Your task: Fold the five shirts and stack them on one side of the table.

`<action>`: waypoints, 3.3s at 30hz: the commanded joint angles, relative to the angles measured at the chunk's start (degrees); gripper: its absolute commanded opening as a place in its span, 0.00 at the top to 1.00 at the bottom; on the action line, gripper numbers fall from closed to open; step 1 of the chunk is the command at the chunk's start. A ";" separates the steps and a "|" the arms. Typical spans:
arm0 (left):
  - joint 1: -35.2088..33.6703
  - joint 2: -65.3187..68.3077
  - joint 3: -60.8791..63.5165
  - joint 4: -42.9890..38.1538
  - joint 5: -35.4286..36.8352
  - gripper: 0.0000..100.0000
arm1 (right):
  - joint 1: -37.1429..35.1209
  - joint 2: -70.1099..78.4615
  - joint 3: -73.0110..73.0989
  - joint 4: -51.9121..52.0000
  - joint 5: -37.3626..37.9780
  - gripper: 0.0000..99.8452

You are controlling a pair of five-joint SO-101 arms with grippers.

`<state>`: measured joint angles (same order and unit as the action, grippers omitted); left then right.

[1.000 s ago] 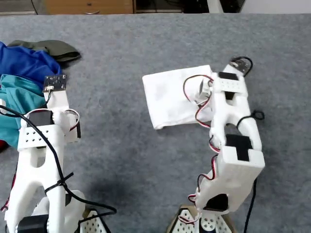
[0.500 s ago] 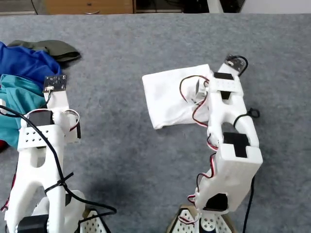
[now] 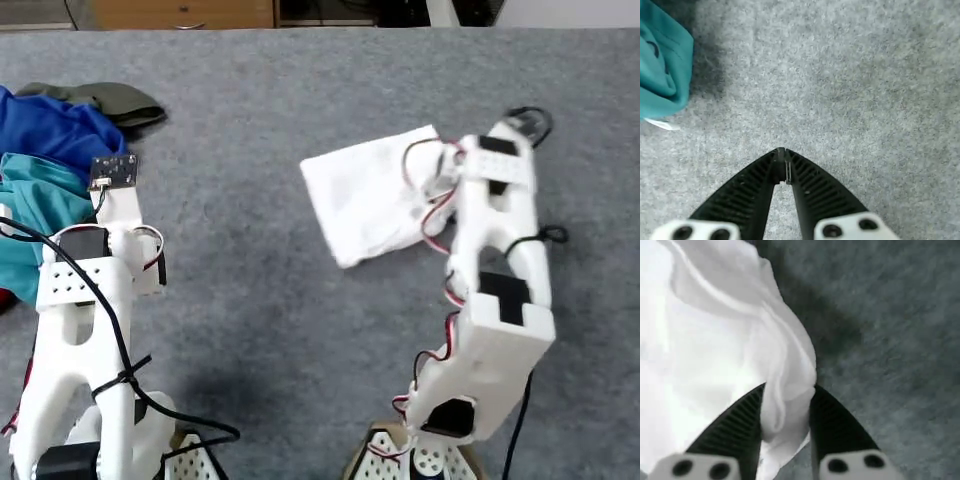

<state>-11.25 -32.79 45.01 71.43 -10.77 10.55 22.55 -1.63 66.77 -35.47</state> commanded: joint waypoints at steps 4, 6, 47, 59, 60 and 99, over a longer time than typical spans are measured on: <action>-0.53 -0.75 -1.41 0.35 -0.18 0.98 | 10.42 -0.13 -12.44 3.78 6.59 0.99; -0.53 -0.75 -1.41 0.26 -0.09 0.98 | 13.93 -0.13 -13.14 4.04 8.53 0.99; -32.44 22.11 -38.51 2.81 -9.41 0.86 | 17.10 -15.34 -27.12 19.08 26.99 0.87; -23.82 41.01 -45.71 -6.51 -0.26 0.86 | 14.99 -15.87 -30.73 20.48 27.16 0.98; -24.00 42.51 -45.54 -7.82 1.14 0.86 | 14.99 -16.04 -30.64 20.75 27.16 0.98; 47.12 18.59 -50.55 4.40 12.04 0.98 | 18.33 -16.13 -30.29 23.56 27.16 0.98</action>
<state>29.45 -16.09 -4.31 76.62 0.84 28.04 9.36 -29.93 90.07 -9.01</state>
